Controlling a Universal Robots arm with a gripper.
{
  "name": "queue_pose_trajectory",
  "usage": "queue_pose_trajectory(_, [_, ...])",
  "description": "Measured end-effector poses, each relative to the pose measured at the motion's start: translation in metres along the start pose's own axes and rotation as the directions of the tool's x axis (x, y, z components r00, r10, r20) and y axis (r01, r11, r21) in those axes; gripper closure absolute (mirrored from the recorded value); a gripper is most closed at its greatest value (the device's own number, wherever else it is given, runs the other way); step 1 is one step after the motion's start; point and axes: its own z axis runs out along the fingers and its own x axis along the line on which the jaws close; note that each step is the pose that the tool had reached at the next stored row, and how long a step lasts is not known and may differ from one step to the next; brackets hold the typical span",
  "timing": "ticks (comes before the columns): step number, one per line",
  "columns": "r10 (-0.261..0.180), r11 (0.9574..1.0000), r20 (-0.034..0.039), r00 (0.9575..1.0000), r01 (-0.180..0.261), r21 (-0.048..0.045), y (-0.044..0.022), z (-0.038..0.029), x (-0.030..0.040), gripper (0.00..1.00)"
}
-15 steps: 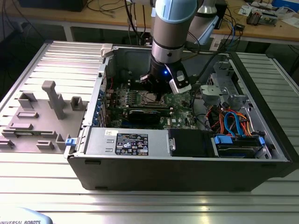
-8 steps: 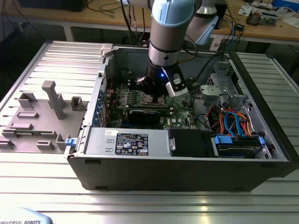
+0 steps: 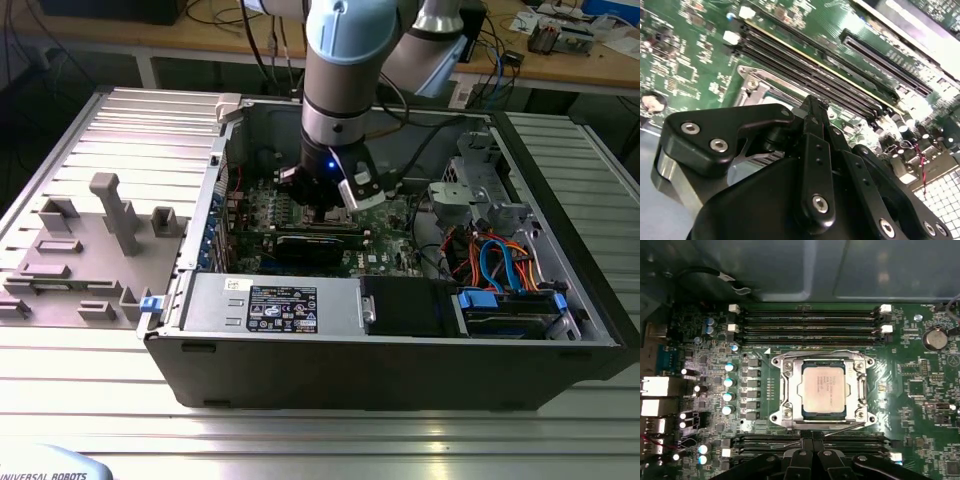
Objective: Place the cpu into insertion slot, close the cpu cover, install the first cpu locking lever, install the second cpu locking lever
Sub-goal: 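Install the second cpu locking lever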
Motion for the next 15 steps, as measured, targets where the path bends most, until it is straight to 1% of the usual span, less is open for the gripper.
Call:
queue_pose_trajectory(1, [0.0,1.0,0.0,1.0,0.0,-0.0038,-0.0004,0.0012,0.0029,0.89])
queue_pose_trajectory(3, [0.0,1.0,0.0001,1.0,0.0,-0.0073,-0.0015,0.0031,0.0038,0.89])
queue_pose_trajectory(6, [0.0,0.9998,0.0001,1.0,0.0,-0.0179,-0.0042,0.0049,0.0072,0.89])
queue_pose_trajectory(7, [0.0,0.9997,0.0001,1.0,0.0,-0.0236,-0.0054,0.0057,0.009,0.89])
queue_pose_trajectory(11, [-0.001,0.9993,0.0001,1.0,0.001,-0.0383,-0.0093,0.0084,0.0136,0.89])
queue_pose_trajectory(12, [-0.001,0.999,-0.0003,1.0,0.001,-0.0454,-0.0128,0.0122,0.0149,0.89])
queue_pose_trajectory(14, [-0.001,0.999,-0.0003,1.0,0.001,-0.0455,-0.0129,0.0123,0.0149,0.89])
queue_pose_trajectory(15, [-0.001,0.999,-0.0008,1.0,0.001,-0.0455,-0.0146,0.0123,0.0149,0.89])
